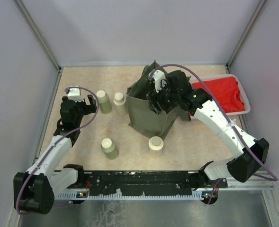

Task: Place the personal care products into the canvas bag

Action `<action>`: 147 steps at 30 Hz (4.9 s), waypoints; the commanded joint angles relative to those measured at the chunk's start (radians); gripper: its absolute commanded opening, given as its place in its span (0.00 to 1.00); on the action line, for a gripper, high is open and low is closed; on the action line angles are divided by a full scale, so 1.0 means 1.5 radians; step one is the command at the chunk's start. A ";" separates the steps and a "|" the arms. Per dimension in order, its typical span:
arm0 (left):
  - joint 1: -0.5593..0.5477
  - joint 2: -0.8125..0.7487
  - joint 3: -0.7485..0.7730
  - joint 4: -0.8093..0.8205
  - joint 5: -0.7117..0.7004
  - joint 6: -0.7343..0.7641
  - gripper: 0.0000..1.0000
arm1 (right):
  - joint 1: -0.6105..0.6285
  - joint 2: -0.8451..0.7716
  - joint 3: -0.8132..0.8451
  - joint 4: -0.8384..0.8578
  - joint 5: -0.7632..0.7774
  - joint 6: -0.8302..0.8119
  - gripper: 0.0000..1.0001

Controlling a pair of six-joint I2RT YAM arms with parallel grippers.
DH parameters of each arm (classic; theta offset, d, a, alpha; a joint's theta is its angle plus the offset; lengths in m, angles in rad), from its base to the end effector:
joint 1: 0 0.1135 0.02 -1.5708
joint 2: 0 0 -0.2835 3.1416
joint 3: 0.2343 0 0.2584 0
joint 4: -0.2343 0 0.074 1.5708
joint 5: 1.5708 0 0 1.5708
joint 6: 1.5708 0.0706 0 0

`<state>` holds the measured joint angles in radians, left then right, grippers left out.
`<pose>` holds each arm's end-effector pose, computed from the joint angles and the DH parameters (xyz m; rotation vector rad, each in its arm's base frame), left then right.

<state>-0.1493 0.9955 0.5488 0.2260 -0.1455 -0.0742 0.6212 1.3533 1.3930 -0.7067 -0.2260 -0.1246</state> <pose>0.2574 -0.0284 0.2654 -0.0371 1.7888 -0.0301 0.2508 0.1990 0.3719 -0.9417 2.0647 0.5195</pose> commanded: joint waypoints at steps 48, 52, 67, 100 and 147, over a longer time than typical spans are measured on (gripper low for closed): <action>-0.035 0.476 0.541 -0.578 0.145 0.073 1.00 | 0.025 -0.237 -0.015 0.035 0.193 0.080 0.99; -0.035 0.504 0.547 -0.572 0.137 0.067 1.00 | 0.025 -0.240 -0.023 0.030 0.199 0.081 0.99; -0.035 0.510 0.541 -0.482 0.130 0.049 1.00 | 0.025 -0.240 -0.037 0.023 0.208 0.078 0.99; -0.036 0.271 0.657 -0.507 0.133 0.033 0.00 | 0.025 -0.219 -0.072 0.028 0.224 0.091 0.99; -0.311 0.500 0.935 -0.303 0.438 0.005 0.00 | 0.025 -0.266 0.006 -0.019 0.387 0.148 0.99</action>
<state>-0.5793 1.7416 1.8034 -0.3161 0.5365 -0.1188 0.6521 1.0149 1.3182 -0.7345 0.2447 0.0845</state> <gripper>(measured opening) 0.762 0.991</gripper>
